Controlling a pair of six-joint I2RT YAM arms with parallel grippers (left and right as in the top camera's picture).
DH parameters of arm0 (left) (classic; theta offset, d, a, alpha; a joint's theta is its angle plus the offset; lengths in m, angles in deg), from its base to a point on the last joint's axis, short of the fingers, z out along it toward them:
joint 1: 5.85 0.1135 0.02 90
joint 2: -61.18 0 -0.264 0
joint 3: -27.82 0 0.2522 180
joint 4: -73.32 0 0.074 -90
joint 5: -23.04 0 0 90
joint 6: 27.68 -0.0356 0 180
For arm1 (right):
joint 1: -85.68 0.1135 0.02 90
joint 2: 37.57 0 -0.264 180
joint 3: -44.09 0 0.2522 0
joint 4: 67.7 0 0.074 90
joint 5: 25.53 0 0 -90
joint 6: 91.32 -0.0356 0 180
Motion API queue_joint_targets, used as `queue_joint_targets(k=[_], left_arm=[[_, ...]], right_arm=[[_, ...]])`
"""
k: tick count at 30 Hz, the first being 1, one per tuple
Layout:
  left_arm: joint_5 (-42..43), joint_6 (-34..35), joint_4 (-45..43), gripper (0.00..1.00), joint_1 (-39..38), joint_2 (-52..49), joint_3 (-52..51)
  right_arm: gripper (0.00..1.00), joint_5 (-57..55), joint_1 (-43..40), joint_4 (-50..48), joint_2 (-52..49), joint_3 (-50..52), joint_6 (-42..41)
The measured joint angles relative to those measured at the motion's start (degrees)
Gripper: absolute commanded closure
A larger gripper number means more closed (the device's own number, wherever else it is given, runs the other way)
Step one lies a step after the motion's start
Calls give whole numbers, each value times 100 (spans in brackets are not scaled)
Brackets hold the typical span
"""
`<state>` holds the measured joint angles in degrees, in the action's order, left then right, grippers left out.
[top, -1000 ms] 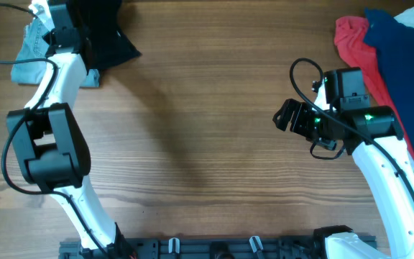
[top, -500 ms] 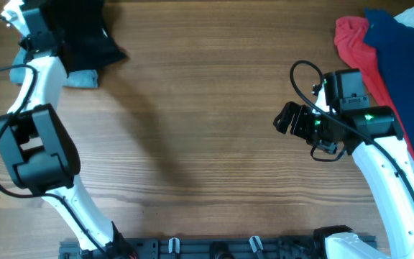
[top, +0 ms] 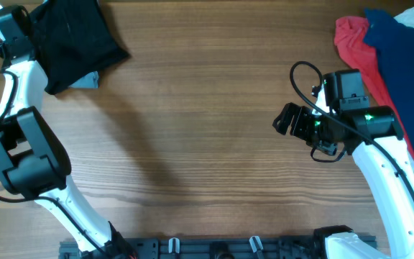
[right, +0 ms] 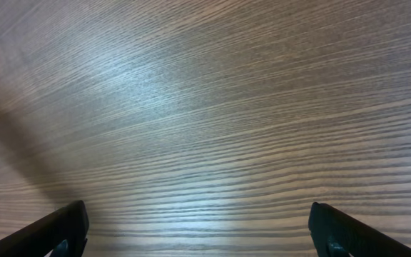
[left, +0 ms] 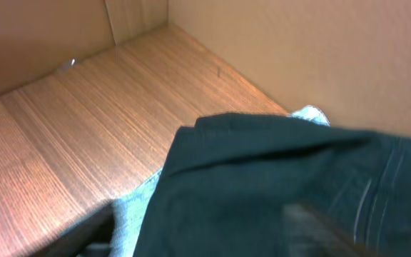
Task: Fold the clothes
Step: 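Lower the trousers onto the blue jeans at the top left corner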
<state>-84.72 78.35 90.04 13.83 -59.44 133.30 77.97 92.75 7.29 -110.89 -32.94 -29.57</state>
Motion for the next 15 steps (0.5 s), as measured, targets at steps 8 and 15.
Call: queue_joint_targets(k=[8,15], left_arm=[[752,-4,546,96,-24,-2,7],[791,20,713,96,188,-479,28]], right_arm=[[1,15,0,4,0,0,4],[1,63,0,66,0,0,48]])
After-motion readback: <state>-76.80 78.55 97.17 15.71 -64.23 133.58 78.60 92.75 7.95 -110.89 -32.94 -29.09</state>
